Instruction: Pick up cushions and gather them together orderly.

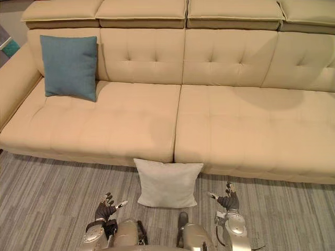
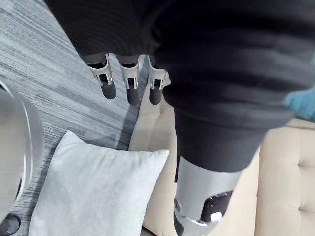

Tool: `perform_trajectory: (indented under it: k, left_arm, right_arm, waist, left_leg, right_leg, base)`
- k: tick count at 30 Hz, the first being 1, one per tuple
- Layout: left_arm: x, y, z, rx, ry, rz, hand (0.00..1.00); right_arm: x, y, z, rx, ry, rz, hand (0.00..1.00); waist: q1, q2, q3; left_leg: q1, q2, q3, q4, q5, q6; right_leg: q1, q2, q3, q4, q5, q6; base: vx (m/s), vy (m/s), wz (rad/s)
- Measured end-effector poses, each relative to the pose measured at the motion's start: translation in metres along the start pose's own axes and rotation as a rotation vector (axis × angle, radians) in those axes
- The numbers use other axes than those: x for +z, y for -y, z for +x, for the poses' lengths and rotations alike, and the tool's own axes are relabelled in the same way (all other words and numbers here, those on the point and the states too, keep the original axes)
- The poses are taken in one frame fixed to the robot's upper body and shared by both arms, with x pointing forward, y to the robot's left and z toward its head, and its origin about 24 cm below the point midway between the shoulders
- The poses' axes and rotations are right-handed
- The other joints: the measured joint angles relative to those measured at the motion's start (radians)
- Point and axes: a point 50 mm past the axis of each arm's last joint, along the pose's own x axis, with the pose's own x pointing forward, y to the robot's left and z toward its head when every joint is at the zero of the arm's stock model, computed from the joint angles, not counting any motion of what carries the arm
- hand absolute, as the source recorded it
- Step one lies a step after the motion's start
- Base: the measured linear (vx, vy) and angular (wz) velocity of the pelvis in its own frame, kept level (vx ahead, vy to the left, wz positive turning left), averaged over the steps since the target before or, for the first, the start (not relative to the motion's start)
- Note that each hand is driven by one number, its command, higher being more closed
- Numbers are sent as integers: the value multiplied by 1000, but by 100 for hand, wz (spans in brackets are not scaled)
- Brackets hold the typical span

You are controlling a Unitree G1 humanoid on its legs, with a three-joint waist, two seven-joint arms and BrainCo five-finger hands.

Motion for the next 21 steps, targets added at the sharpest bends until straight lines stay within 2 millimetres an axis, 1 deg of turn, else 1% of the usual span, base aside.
perform_trajectory:
  k: [1, 2, 4, 5, 6, 8, 9, 11, 13, 14, 16, 17, 19, 20, 21]
  left_arm:
    - [0, 0, 1, -7, -4, 15, 0]
    - [1, -2, 2, -5, -2, 23, 0]
    - [2, -2, 2, -5, 3, 26, 0]
    - [3, -5, 3, -1, 7, 36, 0]
    - [5, -7, 4, 3, 10, 43, 0]
    - [10, -15, 7, 19, 23, 69, 0]
    - [20, -18, 11, 22, 49, 81, 0]
    - [39, -19, 19, 23, 103, 95, 0]
    - [72, -20, 30, 33, 199, 106, 0]
    - [82, -20, 32, 38, 230, 98, 0]
    - [114, -16, 37, 40, 327, 61, 0]
    - [124, -14, 39, 42, 356, 38, 0]
    - [160, -7, 42, 41, 451, -28, 0]
    - [174, -5, 42, 46, 490, -68, 0]
    - [188, -3, 42, 45, 525, -98, 0]
  right_arm:
    - [-5, 3, -1, -13, -21, -2, 0]
    - [-9, 3, -3, -18, -32, -10, 0]
    - [-13, 5, -5, -29, -44, -16, 0]
    - [-13, 4, -4, -25, -48, -19, 0]
    - [-13, 3, -3, -21, -50, -21, 0]
    - [-3, -4, 4, -5, -25, -21, 0]
    - [7, -8, 9, 2, 3, -22, 0]
    - [23, -14, 17, 17, 53, -36, 0]
    - [48, -23, 27, 35, 131, -58, 0]
    - [55, -25, 29, 33, 151, -54, 0]
    - [72, -26, 35, 20, 200, -49, 0]
    - [79, -27, 37, 21, 220, -45, 0]
    - [105, -33, 42, 20, 291, -24, 0]
    - [119, -37, 45, 15, 325, -3, 0]
    - [128, -38, 46, 9, 345, 18, 0]
  waist:
    - [2, 6, 1]
    - [0, -11, -2]
    - [-2, -21, -5]
    - [1, -28, -3]
    - [4, -30, -1]
    - [3, -32, 6]
    - [1, -33, 26]
    - [4, -34, 66]
    - [5, -39, 112]
    - [5, -43, 125]
    - [12, -45, 154]
    - [17, -46, 166]
    - [24, -46, 195]
    - [26, -48, 209]
    - [26, -49, 222]
  left_leg:
    - [8, -4, -2, -8, 32, 17]
    - [28, -28, 7, -28, 30, 20]
    - [36, -54, 19, -50, 24, 30]
    - [32, -66, 41, -58, 19, 37]
    - [30, -71, 51, -59, 14, 45]
    - [-3, -82, 70, -32, -4, 61]
    - [-28, -84, 71, 1, -11, 66]
    - [-74, -75, 70, 66, -25, 80]
    - [-183, -51, 70, 179, -57, 85]
    - [-213, -49, 70, 206, -70, 91]
    - [-340, -23, 73, 321, -144, 99]
    - [-385, -12, 75, 366, -164, 103]
    - [-551, 17, 74, 476, -193, 115]
    - [-612, 23, 69, 511, -192, 121]
    - [-659, 28, 66, 536, -192, 122]
  right_leg:
    - [1, -1, 18, 27, -24, 17]
    - [-1, -25, 29, 40, -39, 38]
    - [-7, -52, 42, 41, -51, 56]
    - [-29, -67, 57, 52, -58, 66]
    - [-41, -70, 66, 60, -62, 73]
    - [-83, -81, 88, 86, -70, 86]
    - [-108, -86, 95, 111, -77, 96]
    - [-150, -86, 106, 158, -78, 97]
    - [-261, -84, 109, 260, -89, 100]
    - [-295, -85, 110, 296, -104, 102]
    - [-425, -83, 112, 406, -159, 105]
    - [-472, -81, 114, 442, -173, 103]
    - [-639, -69, 125, 545, -187, 105]
    - [-700, -66, 129, 581, -188, 104]
    - [-747, -65, 130, 606, -188, 104]
  base:
    - [243, 211, -29]
    - [214, 208, -20]
    - [140, 164, -8]
    - [77, 139, -23]
    - [64, 116, -34]
    - [45, 110, -24]
    - [21, 114, -12]
    - [-57, 90, -13]
    - [-129, 110, -13]
    - [-129, 59, -5]
    - [-172, 70, -15]
    - [-186, 57, -27]
    - [-205, 26, -23]
    - [-169, 10, -14]
    - [-144, -3, -10]
